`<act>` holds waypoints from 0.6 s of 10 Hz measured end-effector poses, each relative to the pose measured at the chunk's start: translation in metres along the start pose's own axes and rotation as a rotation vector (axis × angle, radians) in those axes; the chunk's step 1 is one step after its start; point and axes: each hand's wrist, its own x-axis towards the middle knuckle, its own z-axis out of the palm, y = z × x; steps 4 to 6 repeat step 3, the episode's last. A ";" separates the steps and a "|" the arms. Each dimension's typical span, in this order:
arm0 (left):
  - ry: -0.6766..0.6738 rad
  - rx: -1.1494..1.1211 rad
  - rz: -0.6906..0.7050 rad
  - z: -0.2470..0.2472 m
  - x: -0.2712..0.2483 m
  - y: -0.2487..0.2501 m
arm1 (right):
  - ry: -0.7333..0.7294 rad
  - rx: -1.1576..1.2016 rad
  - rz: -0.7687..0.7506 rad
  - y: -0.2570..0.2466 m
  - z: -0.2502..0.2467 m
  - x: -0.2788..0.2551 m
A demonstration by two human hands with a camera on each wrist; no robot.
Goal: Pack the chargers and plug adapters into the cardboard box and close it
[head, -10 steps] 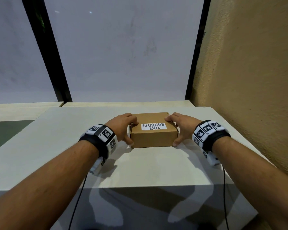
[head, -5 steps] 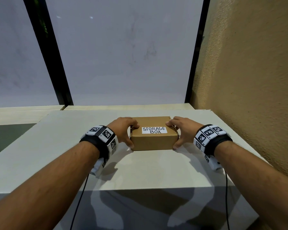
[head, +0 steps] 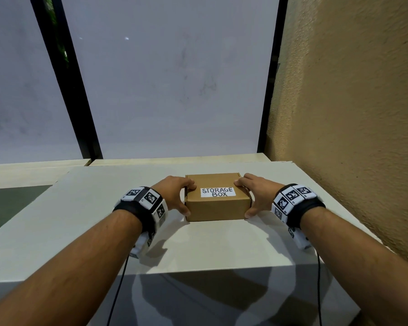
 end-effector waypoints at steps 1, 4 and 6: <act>-0.057 0.007 0.002 -0.003 -0.002 0.001 | -0.032 0.004 0.009 0.003 -0.007 -0.003; -0.027 0.001 0.037 -0.028 0.002 -0.003 | 0.070 0.016 0.013 0.012 -0.048 -0.008; -0.027 0.001 0.037 -0.028 0.002 -0.003 | 0.070 0.016 0.013 0.012 -0.048 -0.008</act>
